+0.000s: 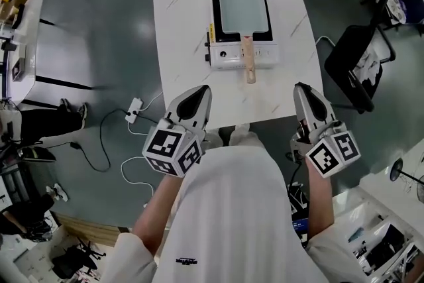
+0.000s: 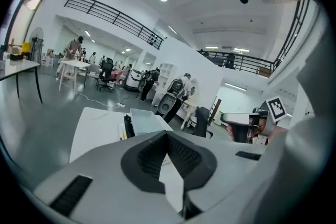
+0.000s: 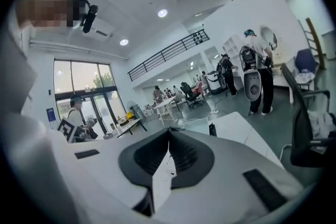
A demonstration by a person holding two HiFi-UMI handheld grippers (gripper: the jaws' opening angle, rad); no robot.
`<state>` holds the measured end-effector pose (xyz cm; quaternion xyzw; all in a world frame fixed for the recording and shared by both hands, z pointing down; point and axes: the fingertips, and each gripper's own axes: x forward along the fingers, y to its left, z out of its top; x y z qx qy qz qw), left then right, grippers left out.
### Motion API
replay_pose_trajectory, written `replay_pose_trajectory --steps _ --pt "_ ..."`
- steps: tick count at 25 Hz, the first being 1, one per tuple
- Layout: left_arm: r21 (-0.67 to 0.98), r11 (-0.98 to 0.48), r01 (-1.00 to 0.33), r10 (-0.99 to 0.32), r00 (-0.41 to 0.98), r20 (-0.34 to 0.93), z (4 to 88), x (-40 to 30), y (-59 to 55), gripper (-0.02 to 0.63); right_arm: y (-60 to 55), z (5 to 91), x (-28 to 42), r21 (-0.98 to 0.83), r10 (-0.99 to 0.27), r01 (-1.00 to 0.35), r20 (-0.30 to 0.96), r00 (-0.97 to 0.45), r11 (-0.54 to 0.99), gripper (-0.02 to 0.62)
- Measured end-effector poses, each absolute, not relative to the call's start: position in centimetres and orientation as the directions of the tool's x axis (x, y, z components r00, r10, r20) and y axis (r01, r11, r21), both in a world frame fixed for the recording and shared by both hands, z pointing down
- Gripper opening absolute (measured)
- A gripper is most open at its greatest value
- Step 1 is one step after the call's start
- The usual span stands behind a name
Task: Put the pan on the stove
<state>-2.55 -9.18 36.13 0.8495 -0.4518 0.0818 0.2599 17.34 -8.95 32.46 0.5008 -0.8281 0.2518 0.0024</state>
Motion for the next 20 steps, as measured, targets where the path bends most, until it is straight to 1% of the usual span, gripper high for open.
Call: replay_pose_trajectory --steps 3,8,20 --pt "0.358 -0.469 -0.808 -0.736 0.581 0.348 34.5 -2.9 -8.4 0.0 -7.6 31.5 17.4 -0.343 -0.846 -0.862 0.256 -0.468 0.374 0.006" --pt "0.293 -0.506 -0.812 -0.739 0.583 0.339 33.1 -3.0 -7.0 0.0 -6.1 31.0 17.3 -0.289 -0.861 -0.882 0.248 -0.445 0.372 0.006" --pt "0.262 -0.528 -0.808 -0.731 0.589 0.345 33.1 -1.8 -6.3 0.0 -5.7 31.4 15.5 -0.253 -0.845 -0.877 0.259 -0.468 0.408 0.006"
